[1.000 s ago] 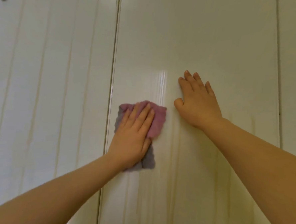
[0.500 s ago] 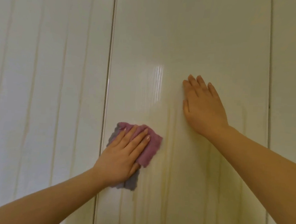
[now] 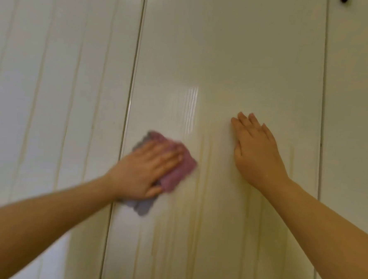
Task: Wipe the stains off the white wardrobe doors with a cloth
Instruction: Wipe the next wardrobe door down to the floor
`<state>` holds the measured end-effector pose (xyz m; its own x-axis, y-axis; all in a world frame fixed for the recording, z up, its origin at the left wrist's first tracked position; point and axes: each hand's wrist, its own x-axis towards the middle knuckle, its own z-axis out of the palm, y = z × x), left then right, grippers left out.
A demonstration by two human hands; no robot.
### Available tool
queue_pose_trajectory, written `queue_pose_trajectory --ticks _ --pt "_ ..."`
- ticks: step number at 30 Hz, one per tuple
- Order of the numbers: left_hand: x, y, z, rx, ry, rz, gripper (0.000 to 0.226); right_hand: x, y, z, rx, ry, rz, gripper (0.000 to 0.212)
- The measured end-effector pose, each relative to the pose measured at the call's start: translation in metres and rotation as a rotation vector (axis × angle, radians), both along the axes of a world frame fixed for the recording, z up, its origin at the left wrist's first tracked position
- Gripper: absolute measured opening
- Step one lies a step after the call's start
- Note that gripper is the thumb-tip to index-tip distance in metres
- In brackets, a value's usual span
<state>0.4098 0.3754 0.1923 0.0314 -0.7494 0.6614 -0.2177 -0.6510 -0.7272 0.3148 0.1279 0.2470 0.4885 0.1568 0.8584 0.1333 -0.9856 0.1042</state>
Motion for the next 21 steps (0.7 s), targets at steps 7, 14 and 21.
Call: queue_pose_trajectory --ticks 7,14,21 --pt "-0.004 -0.058 -0.009 -0.428 0.103 -0.071 0.071 -0.015 -0.027 -0.01 0.046 -0.04 -0.07 0.054" --pt "-0.006 -0.033 0.048 -0.326 0.041 -0.028 0.076 -0.024 -0.038 -0.018 0.018 -0.04 -0.06 0.051" --pt "-0.012 -0.055 0.009 -0.022 0.067 -0.054 0.075 -0.021 -0.04 -0.029 0.017 -0.091 -0.023 0.061"
